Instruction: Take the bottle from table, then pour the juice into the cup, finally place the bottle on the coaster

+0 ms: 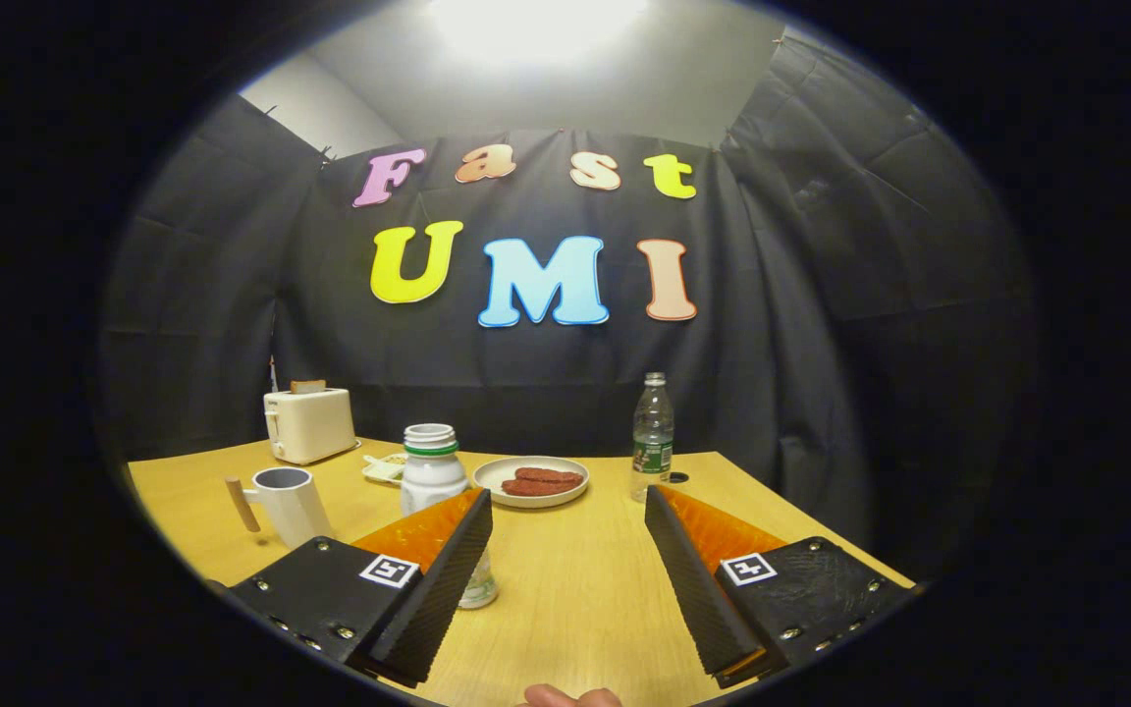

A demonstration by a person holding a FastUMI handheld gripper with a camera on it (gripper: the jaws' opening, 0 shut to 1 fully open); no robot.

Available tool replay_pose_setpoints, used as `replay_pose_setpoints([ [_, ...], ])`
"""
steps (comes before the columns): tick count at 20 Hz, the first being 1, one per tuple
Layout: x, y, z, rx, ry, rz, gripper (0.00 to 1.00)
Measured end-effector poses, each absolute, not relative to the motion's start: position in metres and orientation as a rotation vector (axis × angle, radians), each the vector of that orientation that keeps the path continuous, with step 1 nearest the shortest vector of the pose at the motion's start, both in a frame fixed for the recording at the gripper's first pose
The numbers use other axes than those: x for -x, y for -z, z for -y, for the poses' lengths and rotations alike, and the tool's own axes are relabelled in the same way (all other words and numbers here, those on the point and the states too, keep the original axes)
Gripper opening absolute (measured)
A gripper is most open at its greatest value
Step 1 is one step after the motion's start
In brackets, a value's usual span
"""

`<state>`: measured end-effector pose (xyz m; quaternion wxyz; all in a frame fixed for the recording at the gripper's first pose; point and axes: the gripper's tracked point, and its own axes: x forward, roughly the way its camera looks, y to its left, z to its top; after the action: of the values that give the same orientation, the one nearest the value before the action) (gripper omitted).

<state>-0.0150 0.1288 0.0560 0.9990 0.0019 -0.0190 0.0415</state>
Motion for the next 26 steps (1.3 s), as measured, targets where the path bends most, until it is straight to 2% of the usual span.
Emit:
replay_pose_setpoints([
  [12,-0.006,-0.024,-0.203,-0.006,-0.175,-0.002,0.96],
  [26,-0.058,0.003,-0.220,-0.056,-0.090,-0.047,0.96],
])
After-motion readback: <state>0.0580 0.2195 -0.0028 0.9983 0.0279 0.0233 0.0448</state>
